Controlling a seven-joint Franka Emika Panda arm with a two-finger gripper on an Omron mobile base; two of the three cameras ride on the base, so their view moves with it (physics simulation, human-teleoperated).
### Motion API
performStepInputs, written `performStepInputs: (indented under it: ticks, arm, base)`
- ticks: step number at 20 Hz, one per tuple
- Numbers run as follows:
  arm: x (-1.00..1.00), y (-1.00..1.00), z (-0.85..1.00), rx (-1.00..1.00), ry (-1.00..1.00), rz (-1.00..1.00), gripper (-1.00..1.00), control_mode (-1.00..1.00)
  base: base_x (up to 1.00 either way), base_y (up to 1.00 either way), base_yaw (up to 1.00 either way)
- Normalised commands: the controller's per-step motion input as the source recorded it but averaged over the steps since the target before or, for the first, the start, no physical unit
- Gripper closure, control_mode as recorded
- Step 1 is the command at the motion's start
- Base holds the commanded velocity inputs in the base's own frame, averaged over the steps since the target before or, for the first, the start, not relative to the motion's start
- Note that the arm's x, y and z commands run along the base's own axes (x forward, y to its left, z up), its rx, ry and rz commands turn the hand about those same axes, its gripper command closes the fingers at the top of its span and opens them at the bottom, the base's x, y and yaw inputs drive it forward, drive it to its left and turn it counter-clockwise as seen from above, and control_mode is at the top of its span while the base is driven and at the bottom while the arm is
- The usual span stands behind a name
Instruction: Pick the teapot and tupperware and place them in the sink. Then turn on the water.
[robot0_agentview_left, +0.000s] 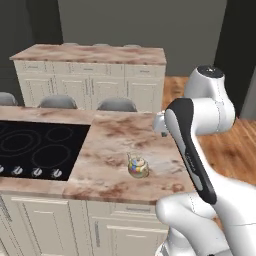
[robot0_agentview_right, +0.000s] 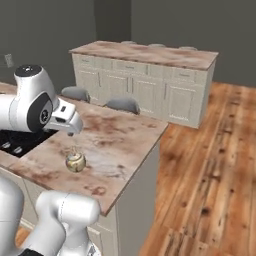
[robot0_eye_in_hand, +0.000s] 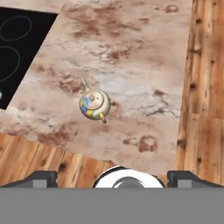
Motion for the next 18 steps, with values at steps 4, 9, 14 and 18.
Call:
performStepInputs:
  ticks: [4, 9, 14, 18]
  arm:
    - [0.0, 0.0, 0.0, 0.0, 0.0, 0.0, -1.0, 1.0]
    - [0.0, 0.0, 0.0, 0.0, 0.0, 0.0, -1.0, 1.0]
    - [0.0, 0.0, 0.0, 0.0, 0.0, 0.0, -1.0, 1.0]
    - [0.0, 0.0, 0.0, 0.0, 0.0, 0.0, -1.0, 1.0]
  base:
    - [0.06, 0.13, 0.44]
    - [0.1, 0.12, 0.34]
    - [0.13, 0.0, 0.12]
    - [0.0, 0.0, 0.0]
